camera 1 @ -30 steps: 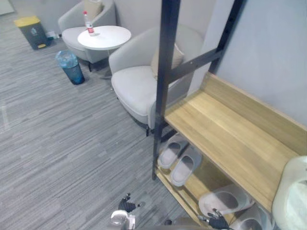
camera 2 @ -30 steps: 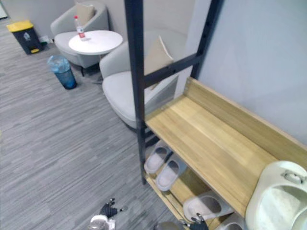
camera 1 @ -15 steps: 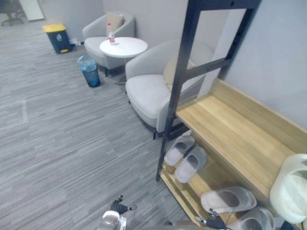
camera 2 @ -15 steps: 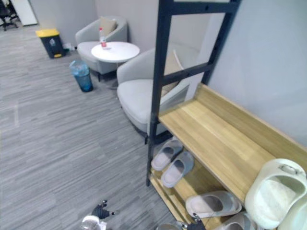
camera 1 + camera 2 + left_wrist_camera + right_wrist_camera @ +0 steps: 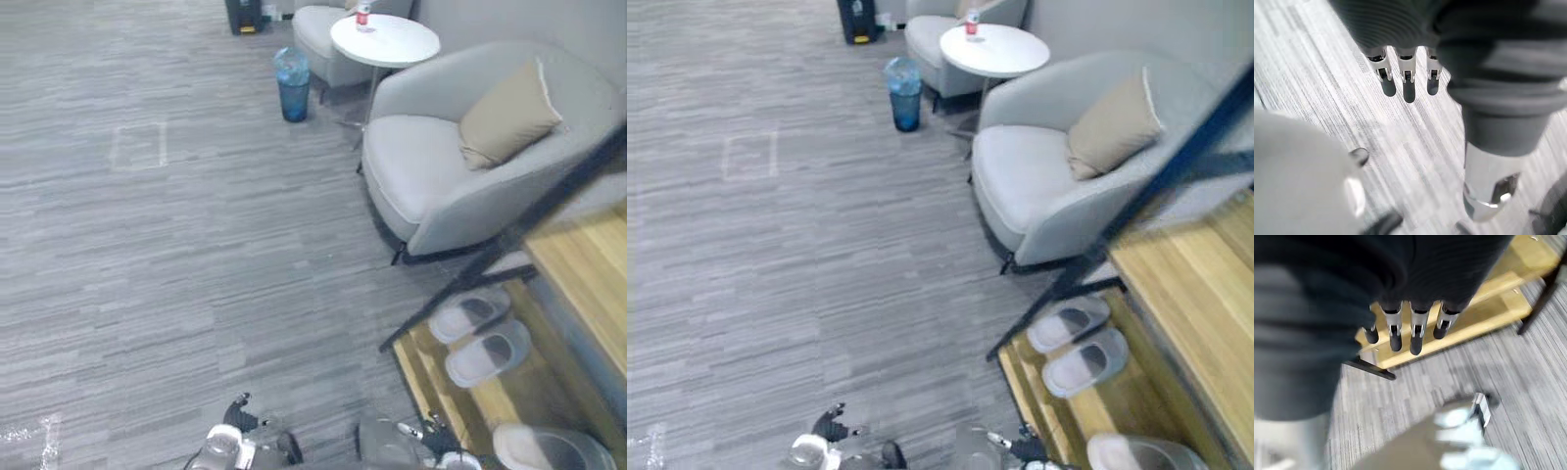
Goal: Organize the slippers on the shoe rack
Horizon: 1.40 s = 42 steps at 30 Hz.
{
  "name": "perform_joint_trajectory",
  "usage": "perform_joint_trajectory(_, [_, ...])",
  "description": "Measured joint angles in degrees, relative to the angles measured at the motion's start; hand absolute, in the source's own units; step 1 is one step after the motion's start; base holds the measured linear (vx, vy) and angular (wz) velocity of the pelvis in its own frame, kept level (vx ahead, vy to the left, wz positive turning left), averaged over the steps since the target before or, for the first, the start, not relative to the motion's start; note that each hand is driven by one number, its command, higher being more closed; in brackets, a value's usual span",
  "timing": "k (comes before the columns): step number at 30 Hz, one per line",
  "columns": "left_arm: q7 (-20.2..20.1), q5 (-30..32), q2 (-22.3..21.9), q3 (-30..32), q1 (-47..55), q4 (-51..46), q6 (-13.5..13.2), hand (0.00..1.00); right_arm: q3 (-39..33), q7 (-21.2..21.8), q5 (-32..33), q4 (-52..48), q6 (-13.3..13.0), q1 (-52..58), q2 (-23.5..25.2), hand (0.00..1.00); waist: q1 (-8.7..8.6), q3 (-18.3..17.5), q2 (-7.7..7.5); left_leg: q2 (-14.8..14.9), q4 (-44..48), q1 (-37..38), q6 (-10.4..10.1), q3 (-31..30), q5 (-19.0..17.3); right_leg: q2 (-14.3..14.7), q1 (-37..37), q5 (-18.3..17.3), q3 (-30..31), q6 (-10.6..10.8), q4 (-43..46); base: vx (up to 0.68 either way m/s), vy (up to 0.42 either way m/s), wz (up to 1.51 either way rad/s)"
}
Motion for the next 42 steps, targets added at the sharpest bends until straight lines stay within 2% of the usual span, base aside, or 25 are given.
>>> perform_joint_trajectory(1, [0.0, 0.0, -0.1, 0.3, 0.0, 0.0, 0.0, 0.0, 0.0, 0.0, 0.0, 0.0, 0.0, 0.0, 0.1, 0.0, -0.06, 0.0, -0.13, -0.1, -0.3, 0.4, 0.0, -0.6, 0.0, 0.7, -0.2, 0.3, 0.3, -0.1, -0.9, 0.33, -0.037, 1.04])
perform_joint_trajectory(3, [-0.4, 0.1, -2.3, 3.0, 0.4, 0.2, 0.0, 0.0, -0.2, -0.2, 0.1, 0.2, 0.0, 1.9, 1.1, 0.0, -0.6, -0.5, -1.84, -2.4, -0.5, 3.8, -2.3, -5.8, -1.2, 1.6, 0.0, 5.2, 2.1, -5.0, -2.8, 0.41, -0.072, 1.23])
perform_joint_trajectory(4, [-0.4, 0.1, -3.0, 3.6, 0.6, 0.1, 0.0, 0.0, -0.2, -0.2, 0.1, 0.3, 0.1, 2.0, 0.7, 0.0, -0.53, -0.6, -1.42, -2.1, -0.4, 4.4, -2.6, -6.2, -1.4, 1.4, 0.4, 4.8, 1.3, -5.1, -2.4, 0.58, -0.056, 1.09])
perform_joint_trajectory(5, [-0.5, 0.1, -5.0, 5.8, 1.4, -0.2, -0.1, 0.0, -0.3, -0.2, 0.0, 0.0, 0.1, 1.6, -0.3, 0.0, -0.18, -1.1, 0.45, -1.2, 2.9, 3.5, -3.2, -6.6, -1.8, 0.9, 2.0, 3.9, -0.8, -6.2, -2.9, 0.49, -0.026, 0.74])
perform_joint_trajectory(7, [-0.5, 0.1, -6.5, 8.3, 1.0, -0.3, -0.1, 0.0, -0.3, 0.0, 0.0, -0.3, 0.0, 1.3, -0.9, 0.0, 0.18, -0.6, 1.27, 0.6, 15.5, -1.4, -3.9, -5.5, -2.2, 0.4, 5.0, 3.7, -2.3, -6.5, -4.3, 0.49, -0.042, 0.85])
perform_joint_trajectory(8, [-0.5, 0.1, -7.1, 10.3, 0.9, -1.2, -0.1, 0.0, -0.3, 0.0, 0.0, -0.3, 0.1, 1.4, -1.0, 0.0, 0.46, -0.3, 1.61, 2.9, 28.7, -6.1, -6.2, -4.4, -0.5, 0.0, 8.2, 2.7, -3.8, -7.9, -5.4, 0.38, -0.04, 0.87])
perform_joint_trajectory(9, [-0.4, 0.0, -7.2, 11.1, 0.7, -2.6, -0.1, 0.0, 0.0, -0.2, 0.1, -0.6, 0.1, 1.4, -1.0, 0.0, 0.94, 0.0, 1.34, 6.5, 40.9, -10.9, -6.3, -1.7, -0.1, -0.4, 11.6, 0.8, -4.2, -9.1, -6.3, 0.37, -0.04, 0.69])
perform_joint_trajectory(11, [-0.2, -0.1, -7.7, 12.3, 0.6, -4.5, -0.3, 0.0, 0.1, -0.6, 0.1, -1.9, 0.2, 1.6, -0.7, 0.0, 2.69, 0.4, 0.84, 12.1, 48.8, -14.1, -6.5, 3.5, -0.8, -1.6, 16.2, -1.7, -4.8, -9.3, -7.4, 0.32, -0.029, 0.29])
perform_joint_trajectory(15, [0.0, -1.1, -9.3, 12.6, 0.7, -6.1, -0.4, 0.0, 0.4, -1.0, 0.0, -4.4, 0.5, 1.6, -0.9, 0.0, 3.59, 0.3, 0.41, 14.5, 36.7, -17.5, -6.6, 12.1, -0.7, -6.7, 24.4, -3.4, -7.8, -7.5, -13.1, 0.36, 0.054, 0.33])
perform_joint_trajectory(18, [0.1, -1.1, -9.6, 11.3, 1.1, -5.9, -0.4, 0.0, 0.5, -1.0, -0.2, -4.0, 0.6, 1.7, -1.8, 0.0, 3.8, -0.6, 2.06, 9.9, 14.2, -18.1, -4.7, 11.9, 6.5, -7.9, 27.6, -4.5, -9.9, -5.7, -14.6, 0.42, 0.205, 0.45])
perform_joint_trajectory(19, [0.1, -1.1, -9.1, 9.7, 1.2, -5.0, -0.6, 0.0, 0.4, -1.0, -0.5, -1.6, 0.7, 0.5, -2.3, 0.0, 3.87, -2.0, 2.84, 7.7, 10.9, -18.7, -2.7, 8.6, 9.8, -7.9, 28.2, -5.7, -9.2, -4.3, -14.5, 0.44, 0.293, 0.33])
perform_joint_trajectory(20, [0.1, -1.1, -8.7, 9.2, 0.8, -4.5, -0.6, 0.0, 0.5, -1.0, -0.6, -0.6, 0.9, -0.2, -2.0, 0.0, 3.68, -2.4, 1.86, 6.3, 11.1, -18.5, -2.5, 8.8, 8.2, -9.2, 28.7, -6.0, -9.1, -4.3, -14.3, 0.52, 0.355, 0.41])
perform_joint_trajectory(23, [0.0, -1.1, -8.3, 9.3, 0.6, -3.5, -0.5, 0.0, -0.5, -0.5, -2.1, 0.6, 1.0, -0.1, -0.3, 0.0, 3.31, -2.6, -0.56, 0.7, 11.2, -15.4, -1.2, 8.6, 4.0, -13.1, 23.6, -4.7, -4.9, -2.3, 2.5, 0.47, 0.282, 0.42])
perform_joint_trajectory(24, [0.1, -1.2, -8.1, 8.8, 0.6, -3.4, -0.4, 0.0, -1.6, -0.4, -2.2, 0.7, 1.1, 0.1, 0.2, 0.0, 3.17, -2.1, -1.77, -1.6, 9.9, -11.6, -1.2, 8.0, 2.0, -13.9, 18.2, 1.2, -2.0, 1.4, 18.6, 0.31, 0.144, 0.2])
perform_joint_trajectory(25, [0.0, -1.2, -7.9, 8.6, 0.6, -3.4, -0.4, 0.0, -2.0, -0.3, -2.2, 0.7, 1.2, 0.1, 0.4, 0.0, 3.16, -2.1, -2.04, -2.1, 9.6, -10.6, -1.1, 7.9, 1.5, -13.8, 16.5, 2.8, -1.3, 1.6, 22.5, 0.6, 0.233, 0.2])
perform_joint_trajectory(26, [0.1, -1.6, -7.3, 8.1, 0.7, -3.3, -0.1, 0.0, -2.4, -0.2, -2.2, 0.2, 1.2, 0.3, 0.5, 0.0, 2.92, -1.8, -2.02, -2.5, 9.5, -6.7, -1.5, 7.0, -0.8, -12.6, 10.7, 2.5, -0.3, 0.7, 34.9, 0.49, 0.136, 0.1])
perform_joint_trajectory(28, [0.1, -1.7, -7.2, 7.5, 1.1, -2.1, 0.0, 0.0, -2.5, -0.1, -2.1, -0.1, 1.2, 1.0, 0.1, 0.0, 2.47, -1.5, -0.97, -2.4, 7.2, -1.0, -1.8, 6.4, -2.3, -10.5, 4.8, -0.1, -0.9, -0.5, 40.5, 0.61, 0.124, 0.12])
perform_joint_trajectory(29, [0.1, -2.1, -7.2, 7.6, 1.1, -1.2, 0.1, 0.0, -2.4, 0.0, -2.1, -0.3, 0.7, 0.6, 0.1, 0.0, 1.85, -1.1, -0.28, -1.8, 3.9, 3.9, -1.8, 5.4, -2.7, -7.9, -0.5, -3.4, -2.1, -1.3, 38.0, 0.51, 0.036, 0.25])
perform_joint_trajectory(32, [0.0, -2.2, -8.0, 9.0, 0.3, -1.3, 0.1, 0.0, -2.6, 0.1, -2.1, -0.5, 0.5, 0.4, 0.5, 0.0, 1.01, -1.0, 0.06, 0.4, -0.1, 9.4, -2.5, 2.8, -5.0, -3.7, -6.6, -4.8, -5.5, -2.1, 23.9, 0.55, -0.056, 0.43])
perform_joint_trajectory(34, [0.0, -2.1, -8.9, 10.0, -0.4, -1.4, 0.1, 0.0, -2.6, 0.1, -2.1, -0.4, 0.5, 0.6, 0.6, 0.0, 0.41, -1.0, 0.08, 1.5, -1.0, 12.3, -3.4, 0.8, -6.8, -1.6, -7.6, -2.5, -5.8, -2.1, 12.2, 0.56, -0.141, 0.62])
perform_joint_trajectory(35, [-0.1, -2.0, -8.9, 10.0, -0.3, -1.3, 0.0, 0.0, -2.6, 0.0, -2.1, -0.1, 0.6, 1.2, 0.9, 0.0, -0.05, -1.4, -0.31, 1.3, -1.2, 14.3, -4.4, -1.2, -7.5, -1.4, -7.2, 4.4, -5.4, -3.4, 6.1, 0.85, -0.214, 0.73])
perform_joint_trajectory(36, [-0.2, -2.0, -10.6, 10.1, 0.0, -1.5, 0.0, 0.0, -3.0, 0.0, -2.1, 0.0, 1.1, 1.4, 0.0, 0.0, 0.25, -2.1, 1.39, 3.3, 1.2, 14.5, -5.4, -2.8, -6.6, -1.5, -6.5, 1.2, -7.5, -5.9, 8.2, 0.72, -0.179, 0.69])
perform_joint_trajectory(38, [-0.4, -2.0, -10.5, 10.0, -0.3, -1.7, -0.1, 0.0, -3.0, -0.2, -2.1, -0.2, 1.4, 1.2, -0.1, 0.0, 0.24, -2.3, 1.54, 4.3, 10.1, 10.5, -7.0, -3.3, -4.9, -2.3, -5.7, -1.1, -8.3, -6.8, 9.4, 0.61, -0.214, 0.55])
perform_joint_trajectory(40, [-0.3, -2.1, -10.8, 13.0, -0.2, -2.4, 0.0, 0.0, -2.8, -0.3, -2.1, -0.5, 1.9, 1.2, -0.9, 0.0, 0.81, -1.1, 2.68, 10.2, 43.1, -1.5, -10.6, -6.2, 3.4, -1.2, 6.0, -3.3, -9.9, -8.5, 3.2, 0.78, -0.255, 0.42])
perform_joint_trajectory(42, [-0.1, -2.1, -10.8, 14.5, 1.3, -3.7, 0.0, 0.0, -2.0, -0.7, -2.0, -0.8, 1.9, 1.2, -0.8, 0.0, 2.04, -0.9, 2.02, 12.5, 52.0, -4.4, -10.3, -4.7, 3.5, -0.9, 12.2, -3.8, -9.6, -9.3, -0.2, 0.57, -0.144, -0.17])
